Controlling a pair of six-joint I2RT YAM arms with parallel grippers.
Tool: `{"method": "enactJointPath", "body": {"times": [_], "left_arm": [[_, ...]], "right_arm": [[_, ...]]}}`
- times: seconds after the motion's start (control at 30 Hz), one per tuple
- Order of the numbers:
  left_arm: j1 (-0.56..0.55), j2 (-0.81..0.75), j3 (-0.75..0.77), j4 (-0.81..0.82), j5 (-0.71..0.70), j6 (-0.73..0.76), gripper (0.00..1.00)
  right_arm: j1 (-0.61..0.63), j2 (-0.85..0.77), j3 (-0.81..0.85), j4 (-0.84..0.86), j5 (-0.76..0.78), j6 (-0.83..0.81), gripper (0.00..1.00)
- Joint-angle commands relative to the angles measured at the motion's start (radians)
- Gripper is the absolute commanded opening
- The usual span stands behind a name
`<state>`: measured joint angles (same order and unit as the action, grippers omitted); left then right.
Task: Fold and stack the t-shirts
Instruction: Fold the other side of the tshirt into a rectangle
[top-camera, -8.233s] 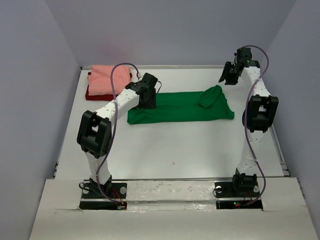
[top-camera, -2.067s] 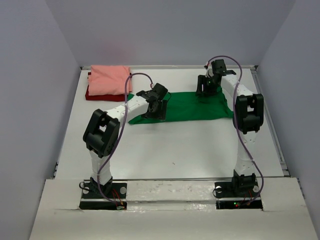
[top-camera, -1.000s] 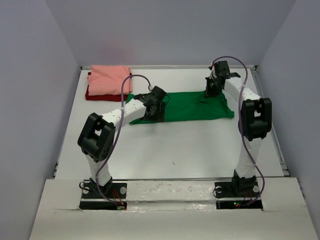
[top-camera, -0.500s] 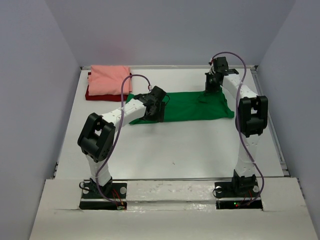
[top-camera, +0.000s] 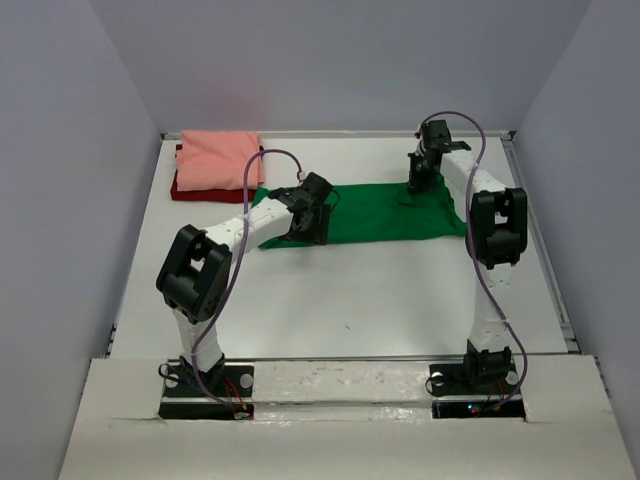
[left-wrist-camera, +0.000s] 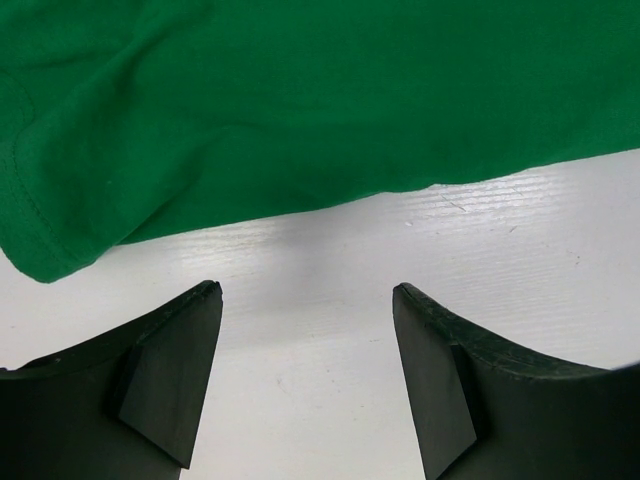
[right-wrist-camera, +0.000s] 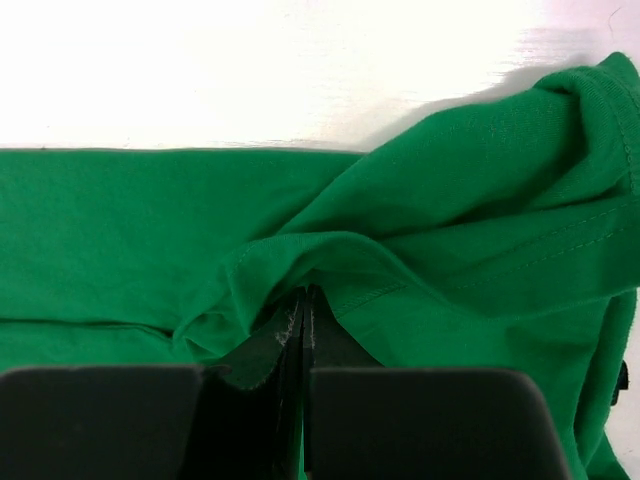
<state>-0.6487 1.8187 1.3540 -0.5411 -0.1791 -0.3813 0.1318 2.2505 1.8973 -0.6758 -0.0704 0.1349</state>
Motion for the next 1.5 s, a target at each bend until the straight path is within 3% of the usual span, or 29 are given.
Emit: {"method": "enactJointPath", "body": {"times": [0.0,0.63,0.93,1.03,1.1,1.13,1.17,1.27,1.3,1.47], "left_arm": [[-0.006,0.004,0.019,-0.002,-0.01,0.016,0.79],[-0.005,0.014,0.004,0.007,-0.003,0.019,0.78],[-0.006,0.001,-0.021,0.01,0.0,0.012,0.79],[-0.005,-0.015,-0.021,0.01,0.001,0.01,0.79],[-0.005,-0.018,-0.019,0.012,0.0,0.01,0.78],[-0.005,-0.019,-0.019,0.015,0.003,0.01,0.79],[-0.006,-0.016,-0.018,0.015,0.007,0.01,0.79],[-0.006,-0.018,-0.021,0.018,0.02,0.01,0.79],[-0.006,-0.022,-0.023,0.024,0.027,0.009,0.79],[-0.006,-0.036,-0.033,0.032,0.041,0.002,0.79]], "right_arm": [[0.005,0.004,0.062,-0.001,-0.008,-0.012,0.0],[0.005,0.107,0.21,-0.01,-0.402,-0.106,0.0],[0.005,0.149,0.355,-0.045,-0.309,-0.156,0.0],[0.014,0.058,0.257,-0.027,-0.174,-0.073,0.0],[0.014,-0.049,0.106,0.007,-0.106,-0.051,0.01],[0.014,-0.084,0.053,0.025,-0.079,-0.019,0.09],[0.014,-0.124,0.016,0.021,-0.062,-0.015,0.28],[0.014,-0.154,-0.079,0.021,-0.032,-0.04,0.53],[0.014,-0.149,-0.098,0.004,-0.038,-0.059,0.57],[0.014,-0.158,-0.151,0.031,-0.022,-0.054,0.57]]}}
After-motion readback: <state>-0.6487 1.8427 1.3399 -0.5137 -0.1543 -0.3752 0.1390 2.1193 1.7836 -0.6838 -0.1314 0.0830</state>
